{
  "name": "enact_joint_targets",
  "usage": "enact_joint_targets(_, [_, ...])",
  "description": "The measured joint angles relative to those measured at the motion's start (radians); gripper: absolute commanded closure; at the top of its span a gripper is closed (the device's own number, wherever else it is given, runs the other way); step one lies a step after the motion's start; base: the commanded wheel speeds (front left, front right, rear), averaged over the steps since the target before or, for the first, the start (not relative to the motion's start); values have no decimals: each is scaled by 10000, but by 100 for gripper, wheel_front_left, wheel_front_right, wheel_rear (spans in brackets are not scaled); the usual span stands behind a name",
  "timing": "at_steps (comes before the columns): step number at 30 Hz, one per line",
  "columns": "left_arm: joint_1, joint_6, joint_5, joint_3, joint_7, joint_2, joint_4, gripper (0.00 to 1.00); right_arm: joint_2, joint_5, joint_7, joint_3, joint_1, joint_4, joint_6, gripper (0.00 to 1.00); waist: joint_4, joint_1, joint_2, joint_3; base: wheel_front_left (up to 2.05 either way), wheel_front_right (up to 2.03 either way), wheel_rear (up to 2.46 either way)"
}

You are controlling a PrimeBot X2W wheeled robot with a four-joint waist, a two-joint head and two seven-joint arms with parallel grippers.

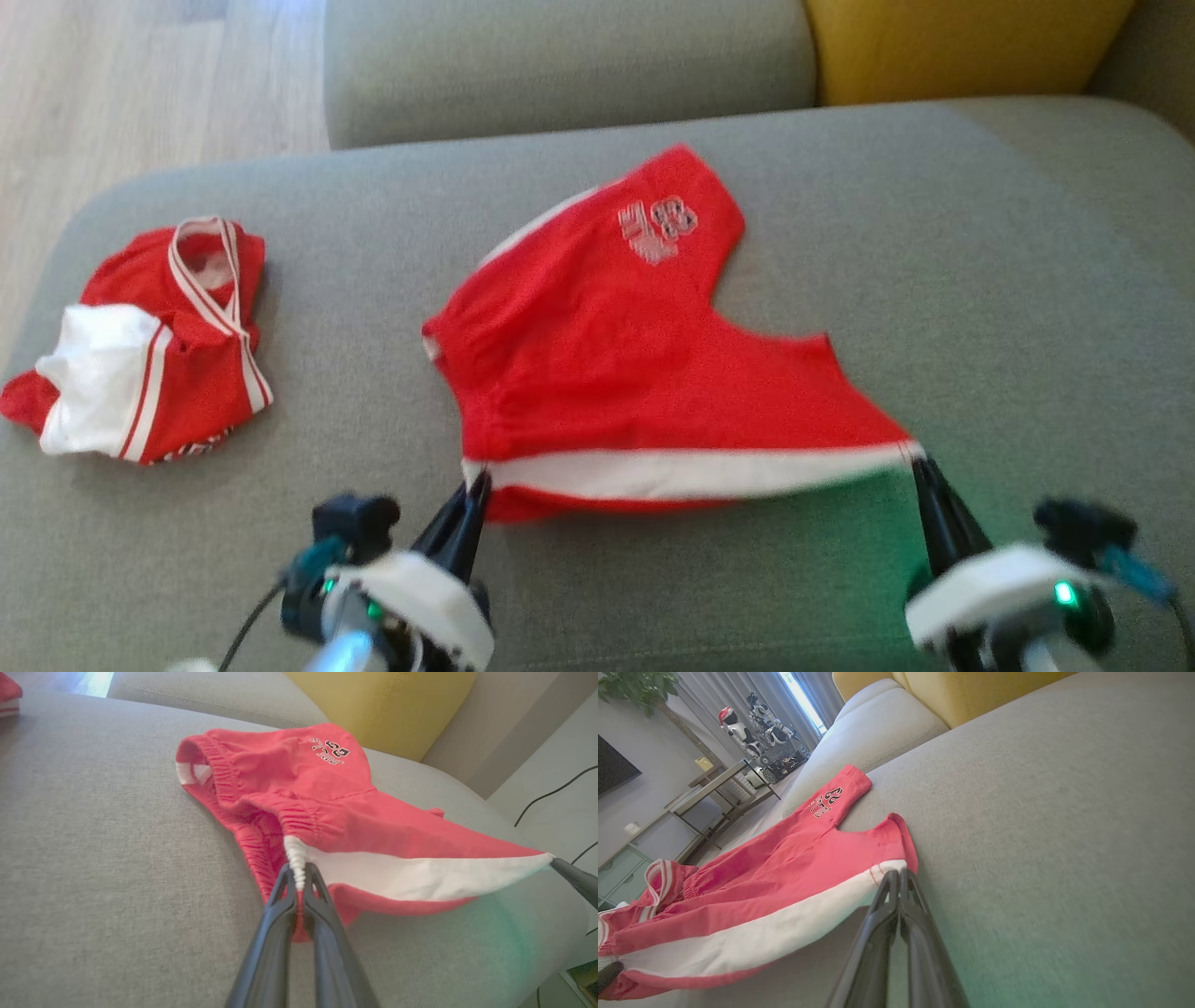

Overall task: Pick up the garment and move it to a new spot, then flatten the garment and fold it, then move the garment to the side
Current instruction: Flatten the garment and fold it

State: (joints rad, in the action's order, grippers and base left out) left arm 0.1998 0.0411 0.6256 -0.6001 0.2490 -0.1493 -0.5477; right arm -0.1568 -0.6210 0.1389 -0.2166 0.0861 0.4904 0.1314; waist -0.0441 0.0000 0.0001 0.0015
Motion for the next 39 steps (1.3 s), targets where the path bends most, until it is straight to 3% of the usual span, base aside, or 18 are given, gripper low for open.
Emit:
enact_joint_targets(10, [-2645, -1478, 107, 38, -984, -1080, 3628, 100, 1141, 1714, -2744, 2362, -3981, -4882, 0, 100, 49, 0, 0, -323, 0, 0, 0])
enact_joint_targets(16, [-3237, -2006, 113, 98, -1446, -1407, 4926, 100, 1174, 1735, -3340, 2757, -4557, -6218, 0, 100, 33, 0, 0, -243, 0, 0, 0])
enact_joint_targets(22, [-3147, -2061, 447, 257, -1975, -1511, 5271, 100, 1175, 2090, -3524, 2775, -3986, -6287, 0, 100, 235, 0, 0, -44, 0, 0, 0])
enact_joint_targets(29, [-1654, -1528, 982, 646, -2349, -1547, 5302, 100, 993, 2614, -3689, 2395, -1186, -5776, 0, 100, 538, 0, 0, 884, 0, 0, 0])
enact_joint_targets(39, [1129, -907, 1436, 989, -2458, -750, 3689, 100, -98, 2326, -3421, 1415, 3564, -2767, 0, 100, 1278, 0, -1, 2650, 0, 0, 0])
